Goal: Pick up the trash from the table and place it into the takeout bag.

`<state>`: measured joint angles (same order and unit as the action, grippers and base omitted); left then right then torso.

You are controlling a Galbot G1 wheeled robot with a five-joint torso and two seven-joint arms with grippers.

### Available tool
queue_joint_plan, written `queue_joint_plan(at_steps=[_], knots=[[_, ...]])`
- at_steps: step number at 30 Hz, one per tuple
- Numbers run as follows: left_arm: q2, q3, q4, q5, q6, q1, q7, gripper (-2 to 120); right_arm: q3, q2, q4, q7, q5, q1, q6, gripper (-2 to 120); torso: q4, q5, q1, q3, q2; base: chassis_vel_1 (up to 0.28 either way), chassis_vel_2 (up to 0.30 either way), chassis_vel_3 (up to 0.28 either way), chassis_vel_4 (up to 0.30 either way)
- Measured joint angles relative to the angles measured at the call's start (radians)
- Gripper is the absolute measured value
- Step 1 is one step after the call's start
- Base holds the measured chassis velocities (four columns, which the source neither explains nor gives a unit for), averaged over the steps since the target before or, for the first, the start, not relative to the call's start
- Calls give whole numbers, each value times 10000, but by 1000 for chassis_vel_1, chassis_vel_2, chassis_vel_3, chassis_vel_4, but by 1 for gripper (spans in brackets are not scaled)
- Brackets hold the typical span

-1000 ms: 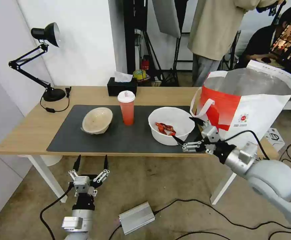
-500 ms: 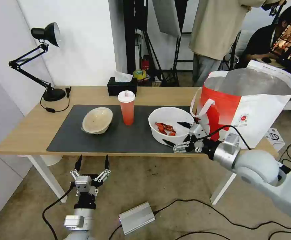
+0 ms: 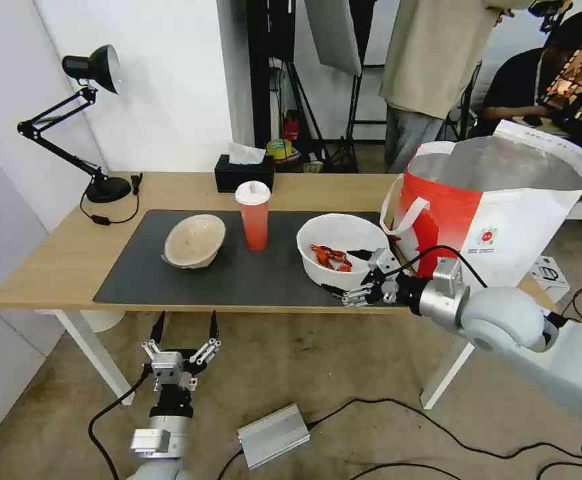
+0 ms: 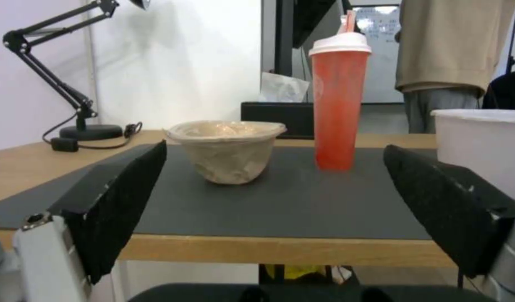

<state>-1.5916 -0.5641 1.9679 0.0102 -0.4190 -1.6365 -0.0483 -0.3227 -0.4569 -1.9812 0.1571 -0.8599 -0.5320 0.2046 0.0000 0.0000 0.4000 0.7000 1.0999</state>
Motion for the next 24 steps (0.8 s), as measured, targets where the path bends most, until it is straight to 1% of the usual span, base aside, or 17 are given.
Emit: queue_joint_plan(at_steps=[7,10,15,24], knots=[[8,-17,-166,61,-26,144,-8,100,-623,-188,360,-3,-26,571,15,100,-1,0,0,0,0,0,0,0,0],[8,-32,-283,96,-27,255,-15,100,-1056,-387,633,-22,-23,919,19,100,0,0,0,0,0,0,0,0,0],[28,-56,-421,147,-56,334,-22,100,-1350,-565,930,-49,-5,1140,20,100,0,0,0,0,0,0,0,0,0],[71,-106,-584,232,-97,449,-29,100,-1488,-788,1300,-73,78,1169,20,100,0,0,0,0,0,0,0,0,0]])
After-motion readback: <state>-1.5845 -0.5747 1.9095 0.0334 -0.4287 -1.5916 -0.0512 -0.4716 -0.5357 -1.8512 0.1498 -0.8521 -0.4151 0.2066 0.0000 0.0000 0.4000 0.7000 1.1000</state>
